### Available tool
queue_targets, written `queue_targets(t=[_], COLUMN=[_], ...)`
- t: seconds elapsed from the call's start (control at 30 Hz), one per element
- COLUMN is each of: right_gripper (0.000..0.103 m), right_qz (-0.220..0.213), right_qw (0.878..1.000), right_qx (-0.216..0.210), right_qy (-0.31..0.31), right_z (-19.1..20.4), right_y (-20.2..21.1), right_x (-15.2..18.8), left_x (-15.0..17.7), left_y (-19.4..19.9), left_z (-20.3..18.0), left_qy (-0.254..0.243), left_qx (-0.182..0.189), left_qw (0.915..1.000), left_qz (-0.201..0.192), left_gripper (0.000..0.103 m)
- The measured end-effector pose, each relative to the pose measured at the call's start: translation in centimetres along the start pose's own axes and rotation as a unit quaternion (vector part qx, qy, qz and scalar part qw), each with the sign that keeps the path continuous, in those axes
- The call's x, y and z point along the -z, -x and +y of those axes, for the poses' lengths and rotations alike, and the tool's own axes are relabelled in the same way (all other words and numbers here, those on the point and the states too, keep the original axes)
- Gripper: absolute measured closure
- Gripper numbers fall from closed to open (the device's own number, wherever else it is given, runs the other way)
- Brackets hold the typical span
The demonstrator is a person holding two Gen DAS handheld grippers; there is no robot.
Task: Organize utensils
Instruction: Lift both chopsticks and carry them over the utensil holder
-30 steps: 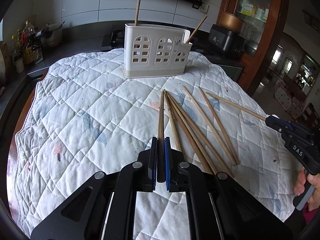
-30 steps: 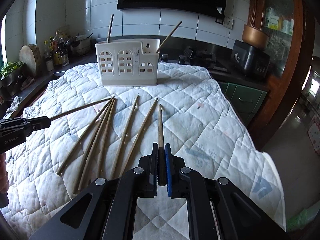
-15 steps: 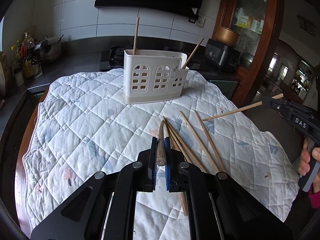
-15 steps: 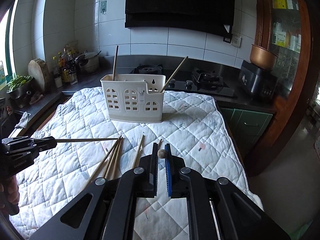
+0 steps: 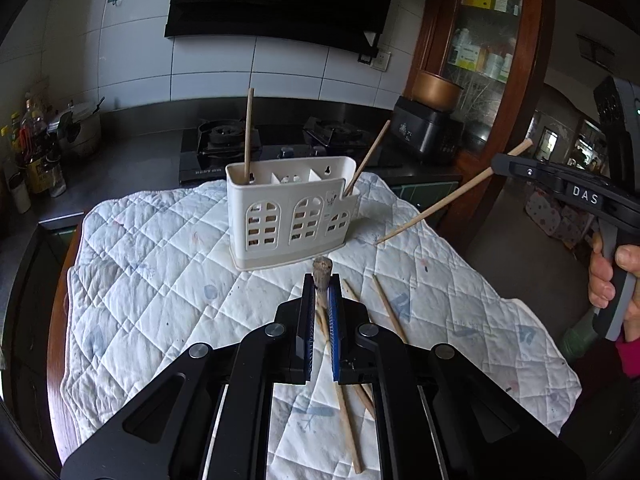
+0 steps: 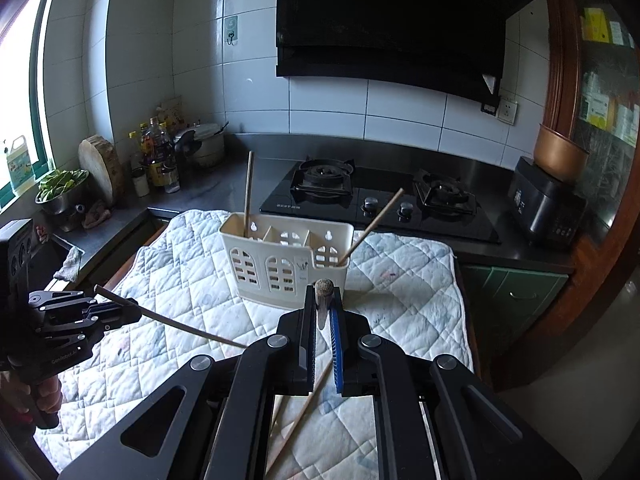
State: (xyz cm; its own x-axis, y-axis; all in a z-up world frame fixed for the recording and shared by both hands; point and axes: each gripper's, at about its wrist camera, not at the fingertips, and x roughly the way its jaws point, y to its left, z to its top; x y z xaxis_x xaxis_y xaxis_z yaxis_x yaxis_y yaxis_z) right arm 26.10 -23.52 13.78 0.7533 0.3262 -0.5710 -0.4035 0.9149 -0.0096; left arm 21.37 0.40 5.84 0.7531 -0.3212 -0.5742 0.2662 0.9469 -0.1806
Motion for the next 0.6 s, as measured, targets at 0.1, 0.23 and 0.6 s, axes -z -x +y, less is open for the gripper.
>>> queue_targets(t=[0.1,0.23,0.6], right_gripper=[0.096,0.096,0.096], right_qz=[-0.001,0.005,0.051], right_qw=[1.000,1.000,0.998], right_qx=[-0.005,0.001,0.006], right_qy=[0.002,0.009,0.021], right_z=[-0.4,-0.7,-1.3], right_y=[-0.6,-2.1,-7.6], right_x=[-3.2,-6.6,-9.5], left_x=[-2.6,-6.5,-15.8], left_y=[0.5,1.6,2.2], left_z=[-0.4,-0.6,0.3], left_qy=[-0.009,-0.022,-0.041], left_qx=[0.005,-0.002,-0.074], left_qw=[0.9999,0.9988,0.9898], left_qz=[-0.013,-0.043,-0.114], left_gripper=[0.098,0.098,0.098])
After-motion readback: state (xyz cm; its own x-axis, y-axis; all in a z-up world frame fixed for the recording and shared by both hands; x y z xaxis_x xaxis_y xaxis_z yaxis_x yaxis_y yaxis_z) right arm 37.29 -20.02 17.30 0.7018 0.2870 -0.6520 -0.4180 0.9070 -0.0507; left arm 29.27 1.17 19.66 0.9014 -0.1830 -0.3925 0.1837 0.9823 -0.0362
